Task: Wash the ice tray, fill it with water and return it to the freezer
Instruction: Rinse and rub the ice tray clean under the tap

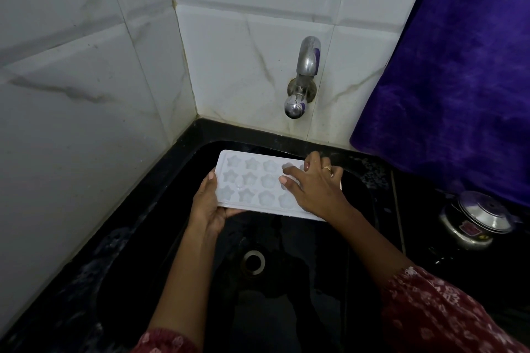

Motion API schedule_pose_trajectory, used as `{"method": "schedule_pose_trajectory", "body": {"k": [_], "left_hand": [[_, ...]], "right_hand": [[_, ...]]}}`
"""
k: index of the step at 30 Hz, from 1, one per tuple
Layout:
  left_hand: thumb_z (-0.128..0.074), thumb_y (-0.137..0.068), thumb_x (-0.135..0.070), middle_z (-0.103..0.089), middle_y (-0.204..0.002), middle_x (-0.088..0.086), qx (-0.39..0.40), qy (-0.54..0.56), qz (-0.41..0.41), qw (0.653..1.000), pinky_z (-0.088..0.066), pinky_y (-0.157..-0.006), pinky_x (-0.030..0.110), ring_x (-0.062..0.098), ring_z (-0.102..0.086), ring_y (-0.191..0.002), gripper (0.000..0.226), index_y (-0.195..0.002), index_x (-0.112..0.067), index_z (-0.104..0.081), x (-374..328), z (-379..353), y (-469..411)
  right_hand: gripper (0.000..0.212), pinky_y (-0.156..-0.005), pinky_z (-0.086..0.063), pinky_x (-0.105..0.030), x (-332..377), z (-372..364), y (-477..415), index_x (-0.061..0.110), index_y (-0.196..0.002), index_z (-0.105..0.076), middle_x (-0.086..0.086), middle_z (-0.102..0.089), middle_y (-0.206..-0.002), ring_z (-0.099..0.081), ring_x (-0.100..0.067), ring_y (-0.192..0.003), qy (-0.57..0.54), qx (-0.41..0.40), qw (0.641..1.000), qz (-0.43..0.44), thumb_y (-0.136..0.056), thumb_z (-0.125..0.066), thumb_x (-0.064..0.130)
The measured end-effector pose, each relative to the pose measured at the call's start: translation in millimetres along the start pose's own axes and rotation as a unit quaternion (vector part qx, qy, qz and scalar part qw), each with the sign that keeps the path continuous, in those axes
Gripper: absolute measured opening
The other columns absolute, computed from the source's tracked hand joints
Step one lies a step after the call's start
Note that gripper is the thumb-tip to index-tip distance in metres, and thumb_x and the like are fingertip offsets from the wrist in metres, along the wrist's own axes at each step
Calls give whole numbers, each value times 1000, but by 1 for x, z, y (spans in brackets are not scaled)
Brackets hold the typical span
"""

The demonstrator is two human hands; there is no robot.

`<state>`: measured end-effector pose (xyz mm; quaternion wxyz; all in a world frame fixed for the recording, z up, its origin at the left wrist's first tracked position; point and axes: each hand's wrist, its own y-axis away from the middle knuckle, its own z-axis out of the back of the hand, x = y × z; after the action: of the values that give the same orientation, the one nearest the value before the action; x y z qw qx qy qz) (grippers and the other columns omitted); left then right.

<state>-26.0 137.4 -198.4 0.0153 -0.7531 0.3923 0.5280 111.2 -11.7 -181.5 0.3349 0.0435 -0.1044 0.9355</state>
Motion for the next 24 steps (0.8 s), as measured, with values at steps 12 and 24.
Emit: {"method": "schedule_pose_trajectory", "body": {"k": [12,24], "left_hand": [[-40,-97,-37,-68,-95,2,-2,8,1,1000,-56,-50,39,23,-66,-83,22,-100,-28,-59,-1,-2,3],[-38,-98,-37,-67,-99,5,-1,6,0,1000,-56,-48,39,26,-65,-87,26,-108,-23,-58,-2,-1,4]], "right_hand": [[36,-79,-15,-32,11,8,0,32,-122,-52,-5,-40,-112,-38,-21,-102,-8,-64,998,23,-94,-36,48],[40,-80,-15,-35,26,-2,-14,38,-124,-52,-6,-36,-119,-34,-23,-107,-1,21,999,32,-92,-32,55]]}}
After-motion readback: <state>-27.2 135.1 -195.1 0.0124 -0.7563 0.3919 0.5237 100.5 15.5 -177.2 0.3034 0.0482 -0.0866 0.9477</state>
